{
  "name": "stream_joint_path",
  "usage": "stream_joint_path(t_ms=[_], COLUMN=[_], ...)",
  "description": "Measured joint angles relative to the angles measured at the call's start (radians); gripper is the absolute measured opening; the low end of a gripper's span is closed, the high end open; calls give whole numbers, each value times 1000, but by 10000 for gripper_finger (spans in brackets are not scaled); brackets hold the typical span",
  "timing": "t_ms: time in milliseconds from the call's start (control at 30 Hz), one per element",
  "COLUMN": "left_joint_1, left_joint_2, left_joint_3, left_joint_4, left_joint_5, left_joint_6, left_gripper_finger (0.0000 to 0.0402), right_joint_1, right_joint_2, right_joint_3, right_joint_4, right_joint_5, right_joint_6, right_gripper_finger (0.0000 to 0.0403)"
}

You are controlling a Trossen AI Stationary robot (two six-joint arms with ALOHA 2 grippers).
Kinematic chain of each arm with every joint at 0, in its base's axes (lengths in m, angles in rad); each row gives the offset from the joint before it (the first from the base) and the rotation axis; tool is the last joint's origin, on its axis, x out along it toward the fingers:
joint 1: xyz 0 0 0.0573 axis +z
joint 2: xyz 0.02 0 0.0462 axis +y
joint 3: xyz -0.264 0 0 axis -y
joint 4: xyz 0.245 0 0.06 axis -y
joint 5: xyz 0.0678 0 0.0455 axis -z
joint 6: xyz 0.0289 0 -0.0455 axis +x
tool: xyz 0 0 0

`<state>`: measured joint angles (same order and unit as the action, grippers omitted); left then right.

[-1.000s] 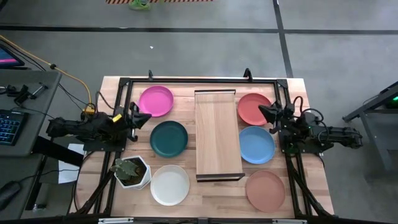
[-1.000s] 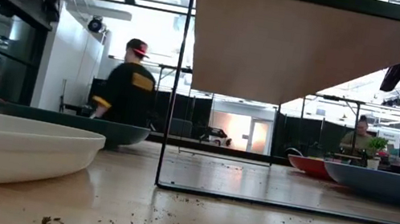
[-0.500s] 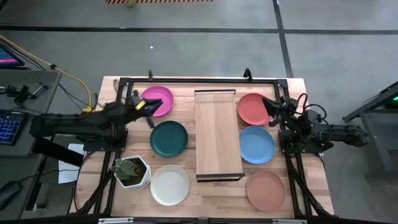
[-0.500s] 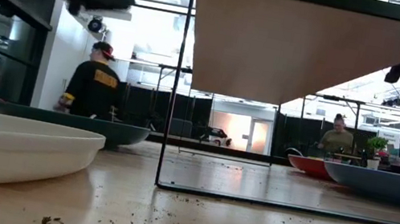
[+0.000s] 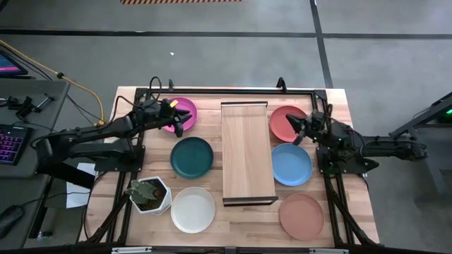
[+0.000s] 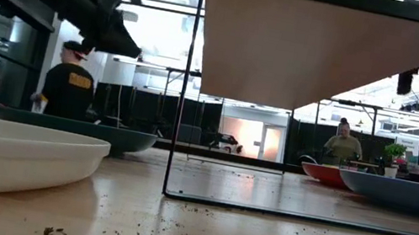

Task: Place and stack plates onto a shelf
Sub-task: Put the orange plate on the shelf

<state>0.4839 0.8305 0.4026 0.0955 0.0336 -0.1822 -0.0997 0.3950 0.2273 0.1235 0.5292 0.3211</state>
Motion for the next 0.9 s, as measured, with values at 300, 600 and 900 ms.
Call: stream_joint_path(t_ms=[300, 600, 900], left_joint_1=[-14, -65, -80], left_joint_2=[-41, -36, -36], left_joint_3=[0, 0, 0], left_joint_4=[44, 44, 43], left_joint_5=[36, 36, 35], left_joint_6=[-10, -7, -7], left_gripper_finger=[104, 104, 104], right_joint_1=[-156, -214, -217], right_joint_2=[190, 350, 525], right_joint_3=[199, 201, 201], right_joint_4=[-712, -653, -611], right_joint_5=[-115, -355, -371], right_joint_6=[267, 295, 334], right_gripper_finger=[90, 175, 177])
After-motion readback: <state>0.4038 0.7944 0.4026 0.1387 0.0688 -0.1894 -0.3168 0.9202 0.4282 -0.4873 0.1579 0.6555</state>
